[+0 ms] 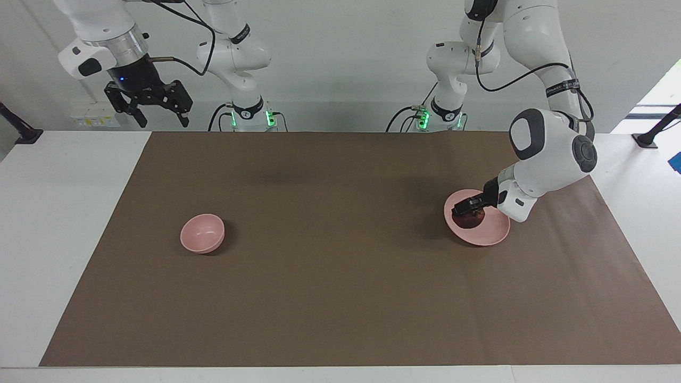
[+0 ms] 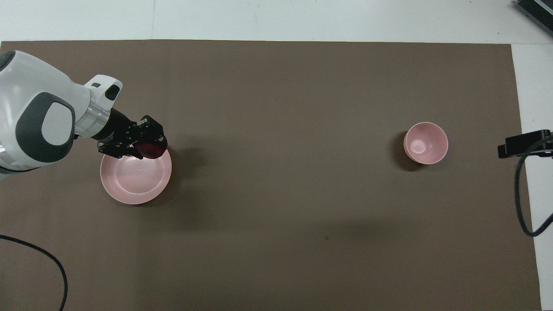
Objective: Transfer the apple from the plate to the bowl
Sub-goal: 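Lift the apple with the left gripper while the right gripper approaches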
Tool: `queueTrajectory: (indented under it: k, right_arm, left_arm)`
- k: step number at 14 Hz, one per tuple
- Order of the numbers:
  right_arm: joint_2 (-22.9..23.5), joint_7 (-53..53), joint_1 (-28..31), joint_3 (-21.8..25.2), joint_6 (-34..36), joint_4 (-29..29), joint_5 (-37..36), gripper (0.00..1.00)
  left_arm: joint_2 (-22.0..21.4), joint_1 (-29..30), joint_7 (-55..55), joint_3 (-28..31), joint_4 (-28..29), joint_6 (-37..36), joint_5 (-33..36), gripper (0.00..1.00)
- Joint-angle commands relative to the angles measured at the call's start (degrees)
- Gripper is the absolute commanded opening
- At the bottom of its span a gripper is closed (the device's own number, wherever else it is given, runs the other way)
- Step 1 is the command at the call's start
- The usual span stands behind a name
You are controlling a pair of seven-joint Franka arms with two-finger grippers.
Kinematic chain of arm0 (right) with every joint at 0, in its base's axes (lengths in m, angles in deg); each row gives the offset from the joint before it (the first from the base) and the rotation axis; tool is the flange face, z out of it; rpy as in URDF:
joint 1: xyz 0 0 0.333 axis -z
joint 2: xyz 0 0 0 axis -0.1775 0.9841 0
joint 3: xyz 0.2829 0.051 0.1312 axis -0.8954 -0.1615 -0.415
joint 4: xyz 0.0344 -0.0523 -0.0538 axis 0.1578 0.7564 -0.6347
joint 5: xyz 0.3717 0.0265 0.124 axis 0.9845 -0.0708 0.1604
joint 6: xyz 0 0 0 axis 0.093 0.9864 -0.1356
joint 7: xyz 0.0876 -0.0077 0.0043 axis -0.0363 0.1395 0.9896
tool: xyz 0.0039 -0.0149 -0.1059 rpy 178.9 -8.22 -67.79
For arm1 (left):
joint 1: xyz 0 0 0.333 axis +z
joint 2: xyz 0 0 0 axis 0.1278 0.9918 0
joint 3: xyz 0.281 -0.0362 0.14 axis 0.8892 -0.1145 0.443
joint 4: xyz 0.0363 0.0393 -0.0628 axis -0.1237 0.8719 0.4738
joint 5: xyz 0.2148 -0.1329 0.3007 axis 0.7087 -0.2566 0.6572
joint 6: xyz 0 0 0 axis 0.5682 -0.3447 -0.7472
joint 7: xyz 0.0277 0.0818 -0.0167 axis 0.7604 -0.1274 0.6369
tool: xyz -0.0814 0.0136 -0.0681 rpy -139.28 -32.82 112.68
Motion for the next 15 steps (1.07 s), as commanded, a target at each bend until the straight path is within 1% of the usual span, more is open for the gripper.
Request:
queueTrajectory:
  k: [1, 2, 3, 6, 8, 10, 15]
  right_arm:
    - [-0.65, 1.02, 0.42, -0.10, -0.65, 0.78, 1.41, 1.00]
    - [-0.65, 1.02, 0.42, -0.10, -0.65, 0.78, 1.41, 1.00]
    - [-0.65, 1.02, 0.42, -0.10, -0.65, 0.78, 1.41, 1.00]
    - [-0.65, 1.46, 0.42, -0.27, -0.47, 0.78, 0.80, 1.00]
    - [-0.65, 1.46, 0.51, 0.34, 0.23, 0.87, 0.62, 1.00]
    - [-0.65, 1.37, 0.51, 0.43, 0.32, 0.70, 0.71, 1.00]
    - [-0.91, 1.64, 0.43, -0.10, -0.56, 1.22, 1.14, 1.00]
  left_arm:
    - [2.44, 0.83, 1.31, -0.32, -5.30, -5.87, -8.37, 0.00]
    - [2.43, 0.93, 2.09, -0.15, -5.30, -8.06, -11.46, 0.00]
    - [2.43, 0.93, 4.36, -0.14, -5.39, -9.30, -12.71, 0.00]
    - [2.43, 0.23, 9.73, -0.58, -5.39, -10.62, -17.53, 0.00]
    - [2.43, 0.31, 15.52, -0.58, -5.30, -12.03, -23.67, 0.00]
    - [2.43, -0.12, 20.27, -0.93, -5.30, -13.26, -26.24, 0.00]
    - [2.17, -0.22, 25.64, -5.67, -4.78, -12.83, -33.79, 0.00]
